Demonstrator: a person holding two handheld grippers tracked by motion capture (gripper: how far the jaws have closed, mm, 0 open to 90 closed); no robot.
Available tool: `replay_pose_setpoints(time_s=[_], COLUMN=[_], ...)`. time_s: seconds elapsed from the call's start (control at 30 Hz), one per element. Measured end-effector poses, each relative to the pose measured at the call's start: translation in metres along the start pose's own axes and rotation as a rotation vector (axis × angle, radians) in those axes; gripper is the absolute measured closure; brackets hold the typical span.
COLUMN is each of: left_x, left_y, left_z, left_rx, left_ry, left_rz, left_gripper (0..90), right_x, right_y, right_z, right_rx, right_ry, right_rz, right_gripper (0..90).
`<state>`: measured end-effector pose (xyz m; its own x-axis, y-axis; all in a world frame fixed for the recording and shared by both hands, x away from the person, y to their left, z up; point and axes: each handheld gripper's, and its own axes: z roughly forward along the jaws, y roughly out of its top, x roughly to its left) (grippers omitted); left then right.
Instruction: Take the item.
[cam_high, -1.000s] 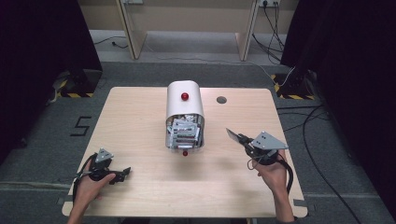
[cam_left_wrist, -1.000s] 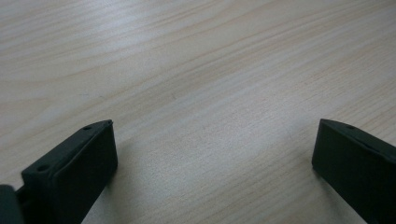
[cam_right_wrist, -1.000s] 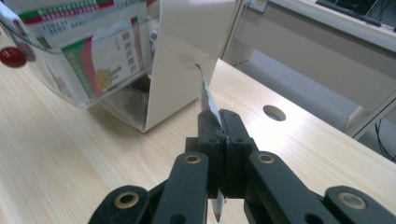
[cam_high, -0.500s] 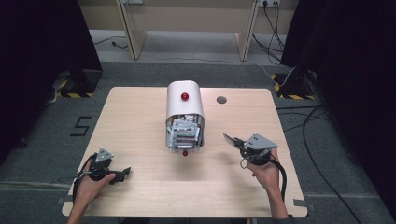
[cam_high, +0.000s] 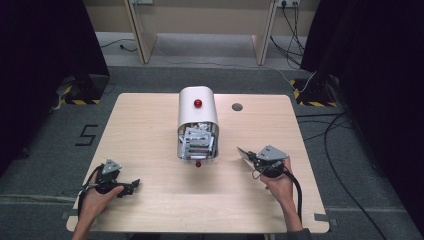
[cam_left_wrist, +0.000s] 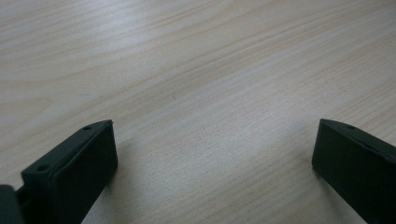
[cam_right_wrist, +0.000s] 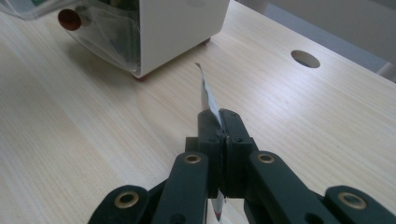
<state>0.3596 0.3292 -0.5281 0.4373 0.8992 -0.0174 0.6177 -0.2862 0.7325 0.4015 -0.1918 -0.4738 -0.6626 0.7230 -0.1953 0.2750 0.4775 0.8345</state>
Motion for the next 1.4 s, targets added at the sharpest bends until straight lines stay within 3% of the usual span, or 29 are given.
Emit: replay_pose_setpoints(time_s=[0.13, 0.23, 0.43, 0.73, 1.07, 1.4], left_x=[0.0, 0.0, 0.0, 0.0, 0.0, 0.0], left_y=[0.0, 0.0, 0.0, 0.0, 0.0, 0.0], left_z=[0.0, 0.0, 0.0, 0.0, 0.0, 0.0], left_rx=[0.0, 0.0, 0.0, 0.0, 0.0, 0.0], left_ry=[0.0, 0.0, 0.0, 0.0, 0.0, 0.0], left_rz=[0.0, 0.0, 0.0, 0.0, 0.0, -0.001], left_gripper=[0.0, 0.0, 0.0, 0.0, 0.0, 0.0], right_x=[-0.001, -0.002, -0.01, -0.018, -0.025, -0.025], right_y=[-0.002, -0.004, -0.013, -0.021, -0.027, -0.03], right_z=[0.002, 0.003, 0.006, 0.011, 0.014, 0.02], right_rx=[0.003, 0.016, 0.037, 0.061, 0.068, 0.085], right_ry=[-0.016, -0.054, -0.091, -0.165, -0.134, -0.139], right_rz=[-0.007, -0.024, 0.0, -0.004, 0.048, 0.083], right_gripper=[88.9, 88.8, 88.5, 87.6, 83.3, 75.1])
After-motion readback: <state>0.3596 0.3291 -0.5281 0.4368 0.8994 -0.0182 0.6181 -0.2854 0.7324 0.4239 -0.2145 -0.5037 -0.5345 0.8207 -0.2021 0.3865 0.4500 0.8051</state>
